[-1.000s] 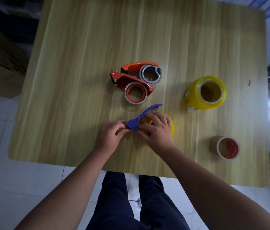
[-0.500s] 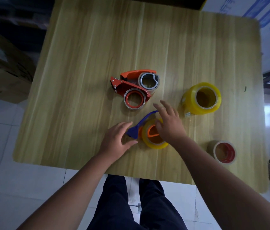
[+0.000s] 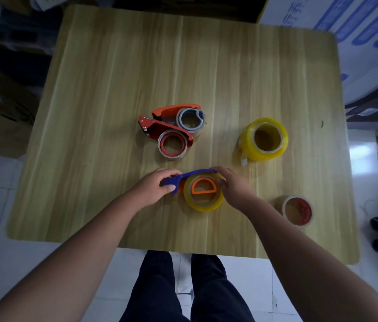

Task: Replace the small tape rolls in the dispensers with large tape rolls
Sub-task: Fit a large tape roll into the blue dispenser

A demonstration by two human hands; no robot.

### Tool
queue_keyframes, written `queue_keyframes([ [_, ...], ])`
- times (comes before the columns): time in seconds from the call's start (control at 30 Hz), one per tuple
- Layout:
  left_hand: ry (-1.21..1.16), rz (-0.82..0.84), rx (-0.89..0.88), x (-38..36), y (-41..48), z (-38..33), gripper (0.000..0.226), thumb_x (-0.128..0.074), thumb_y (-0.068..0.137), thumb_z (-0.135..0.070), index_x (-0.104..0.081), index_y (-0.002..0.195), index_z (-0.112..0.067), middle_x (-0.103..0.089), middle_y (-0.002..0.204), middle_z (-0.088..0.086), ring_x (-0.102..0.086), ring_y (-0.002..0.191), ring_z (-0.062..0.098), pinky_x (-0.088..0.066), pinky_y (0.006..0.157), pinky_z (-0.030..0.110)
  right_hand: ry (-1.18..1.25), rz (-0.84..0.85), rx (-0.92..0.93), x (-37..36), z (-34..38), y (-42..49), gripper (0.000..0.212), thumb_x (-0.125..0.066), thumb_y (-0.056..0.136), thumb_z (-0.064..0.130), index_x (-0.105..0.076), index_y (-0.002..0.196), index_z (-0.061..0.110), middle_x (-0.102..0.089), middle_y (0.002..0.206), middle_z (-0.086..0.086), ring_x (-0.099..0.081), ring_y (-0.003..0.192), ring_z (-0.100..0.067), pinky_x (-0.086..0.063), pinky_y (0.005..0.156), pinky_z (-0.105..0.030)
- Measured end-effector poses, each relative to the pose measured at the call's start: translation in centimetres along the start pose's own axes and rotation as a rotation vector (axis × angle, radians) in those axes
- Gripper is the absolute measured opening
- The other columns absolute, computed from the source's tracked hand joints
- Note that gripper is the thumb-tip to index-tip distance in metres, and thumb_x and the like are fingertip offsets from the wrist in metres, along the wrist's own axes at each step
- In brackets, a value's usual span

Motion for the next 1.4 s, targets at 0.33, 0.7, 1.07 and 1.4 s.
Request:
queue_keyframes([
  [0.33, 0.013, -0.183, 0.006, 0.9, -0.1, -0.8, 0.045, -0.069, 0.085, -0.028, -0.056, 0.127, -0.038, -0.059, 0.124, -0.011, -0.055, 0.111, 0.006, -0.047, 0.096, 0.032, -0.048, -0.105, -0.06, -0.8, 0.2, -3.0, 0.053, -0.048, 0.1, 0.039, -0.029, 0.149, 0.037, -0.033, 0.156, 0.008, -0.047, 0.13, -0.025, -0.049, 0.09, -0.04],
  [0.7, 0.082, -0.183, 0.007, 0.5, 0.0, -1.4, 0.048, -0.073, 0.081, -0.025, -0.059, 0.125, -0.038, -0.056, 0.125, -0.014, -0.054, 0.112, 0.006, -0.044, 0.095, 0.027, -0.508, 0.061, 0.088, -3.3, 1.5, -3.3, 0.127, -0.076, 0.071, 0.063, 0.024, 0.148, 0.042, 0.018, 0.161, -0.004, -0.017, 0.144, -0.038, -0.038, 0.108, -0.052],
  [1.07, 0.037, -0.052, -0.021, -1.3, -0.3, -2.5, 0.055, -0.074, 0.081, -0.029, -0.053, 0.13, -0.042, -0.055, 0.13, -0.018, -0.051, 0.116, -0.001, -0.044, 0.1, 0.029, -0.409, -0.022, 0.136, -1.5, -0.7, -5.4, 0.119, -0.076, 0.07, 0.059, 0.009, 0.152, 0.043, -0.003, 0.158, -0.005, -0.032, 0.137, -0.035, -0.054, 0.089, -0.041],
  [1.4, 0.038, 0.002, 0.042, -2.1, 0.4, -2.6, 0.061, -0.077, 0.071, -0.046, -0.053, 0.127, -0.044, -0.058, 0.128, -0.018, -0.053, 0.118, 0.003, -0.046, 0.103, 0.037, -0.344, -0.269, 0.138, 10.6, -2.1, -9.4, 0.118, -0.081, 0.062, 0.052, -0.01, 0.154, 0.037, -0.014, 0.158, -0.006, -0.048, 0.125, -0.036, -0.056, 0.076, -0.041],
])
Point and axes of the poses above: each hand's wrist, its own y-axis towards the middle knuckle, its own x-axis out of the back of the hand, z = x × y, the point moved 5 cm from there along y, towards the middle knuckle
